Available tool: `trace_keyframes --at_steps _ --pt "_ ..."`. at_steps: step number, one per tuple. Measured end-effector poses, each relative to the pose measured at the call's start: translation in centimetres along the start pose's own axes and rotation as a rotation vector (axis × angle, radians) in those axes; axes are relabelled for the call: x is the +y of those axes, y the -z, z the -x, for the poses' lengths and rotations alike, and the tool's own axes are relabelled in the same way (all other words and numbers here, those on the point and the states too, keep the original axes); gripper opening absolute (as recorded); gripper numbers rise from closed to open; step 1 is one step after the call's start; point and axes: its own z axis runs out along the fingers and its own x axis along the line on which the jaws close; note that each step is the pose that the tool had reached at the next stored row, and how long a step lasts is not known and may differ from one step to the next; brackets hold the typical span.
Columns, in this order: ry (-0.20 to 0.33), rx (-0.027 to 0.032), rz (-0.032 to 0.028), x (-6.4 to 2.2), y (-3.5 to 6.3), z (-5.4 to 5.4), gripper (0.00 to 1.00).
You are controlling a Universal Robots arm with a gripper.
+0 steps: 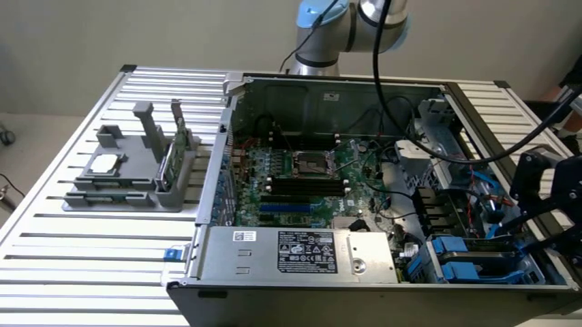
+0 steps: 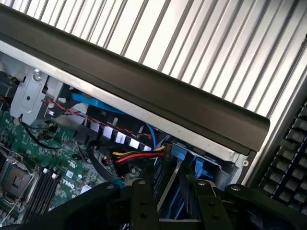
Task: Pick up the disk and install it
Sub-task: 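Insert the first disk wire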
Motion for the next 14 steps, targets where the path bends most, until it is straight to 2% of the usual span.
trace_keyframes --at_steps 5,14 --pt "-0.057 -0.0055 0.0098 -0.03 -0.34 0.06 0.36" --pt "-0.109 -0.0102 0.0182 -0.3 -0.56 0.0 0.36"
